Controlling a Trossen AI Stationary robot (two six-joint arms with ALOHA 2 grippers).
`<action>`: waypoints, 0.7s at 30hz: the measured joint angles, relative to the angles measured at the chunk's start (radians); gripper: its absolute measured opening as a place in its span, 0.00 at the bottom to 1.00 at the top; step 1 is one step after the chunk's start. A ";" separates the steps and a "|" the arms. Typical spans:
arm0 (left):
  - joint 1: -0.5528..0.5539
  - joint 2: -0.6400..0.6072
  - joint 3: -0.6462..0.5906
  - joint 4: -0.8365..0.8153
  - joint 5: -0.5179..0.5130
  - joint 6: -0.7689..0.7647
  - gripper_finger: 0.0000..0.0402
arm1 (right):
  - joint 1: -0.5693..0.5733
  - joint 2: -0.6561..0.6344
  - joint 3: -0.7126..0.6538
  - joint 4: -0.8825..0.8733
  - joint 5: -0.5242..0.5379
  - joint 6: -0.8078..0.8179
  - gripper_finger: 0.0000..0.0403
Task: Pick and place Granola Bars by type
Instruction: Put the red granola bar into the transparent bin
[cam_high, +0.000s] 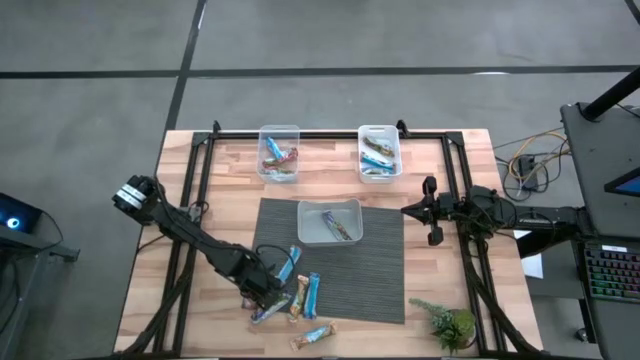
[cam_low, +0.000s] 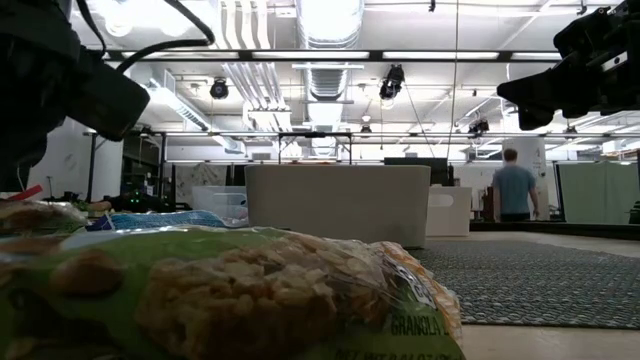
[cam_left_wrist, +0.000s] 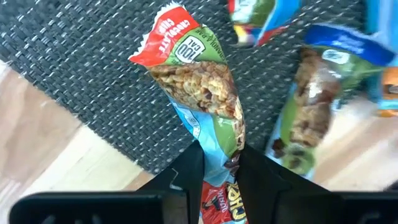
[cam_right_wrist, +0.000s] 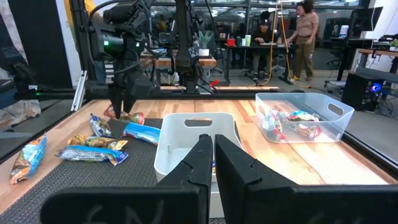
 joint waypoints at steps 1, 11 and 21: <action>0.000 -0.005 0.000 -0.004 0.000 0.000 0.18 | 0.000 0.000 0.000 0.000 0.000 0.000 0.02; 0.004 -0.026 0.000 -0.028 -0.016 -0.004 0.18 | 0.000 0.000 0.000 0.000 0.000 0.000 0.02; 0.027 -0.078 0.017 -0.032 -0.094 0.016 0.18 | 0.000 0.000 0.000 0.000 0.000 0.000 0.02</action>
